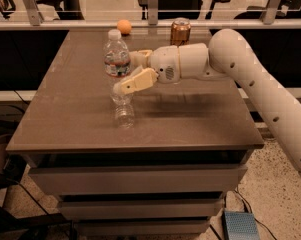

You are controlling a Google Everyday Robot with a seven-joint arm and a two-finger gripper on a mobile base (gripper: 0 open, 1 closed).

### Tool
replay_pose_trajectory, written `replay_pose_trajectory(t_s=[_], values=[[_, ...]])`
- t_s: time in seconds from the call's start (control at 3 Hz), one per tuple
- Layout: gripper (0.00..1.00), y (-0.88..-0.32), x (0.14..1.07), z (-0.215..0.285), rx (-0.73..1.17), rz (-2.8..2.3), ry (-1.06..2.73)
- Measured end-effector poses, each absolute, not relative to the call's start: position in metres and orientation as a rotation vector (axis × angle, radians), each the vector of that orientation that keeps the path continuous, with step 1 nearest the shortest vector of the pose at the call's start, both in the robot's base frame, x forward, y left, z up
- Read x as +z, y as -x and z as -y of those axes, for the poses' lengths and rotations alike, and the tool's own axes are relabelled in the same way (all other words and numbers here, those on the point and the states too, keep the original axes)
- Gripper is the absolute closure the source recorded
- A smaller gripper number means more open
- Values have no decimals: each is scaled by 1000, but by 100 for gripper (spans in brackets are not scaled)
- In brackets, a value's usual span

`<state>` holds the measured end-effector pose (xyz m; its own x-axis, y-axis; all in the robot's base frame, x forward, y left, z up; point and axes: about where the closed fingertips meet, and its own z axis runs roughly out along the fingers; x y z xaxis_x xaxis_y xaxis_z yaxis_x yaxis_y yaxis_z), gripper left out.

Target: Place water bottle upright

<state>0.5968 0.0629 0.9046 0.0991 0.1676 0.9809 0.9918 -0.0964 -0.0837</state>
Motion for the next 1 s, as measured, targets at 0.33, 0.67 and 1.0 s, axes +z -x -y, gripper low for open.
replay_pose_trajectory(t_s=[0.33, 0.67, 1.0], values=[[0, -596, 905, -62, -1117, 1223, 1445], [0, -588, 909, -45, -1157, 1209, 1468], [0, -567, 920, -11, -1243, 1174, 1511]])
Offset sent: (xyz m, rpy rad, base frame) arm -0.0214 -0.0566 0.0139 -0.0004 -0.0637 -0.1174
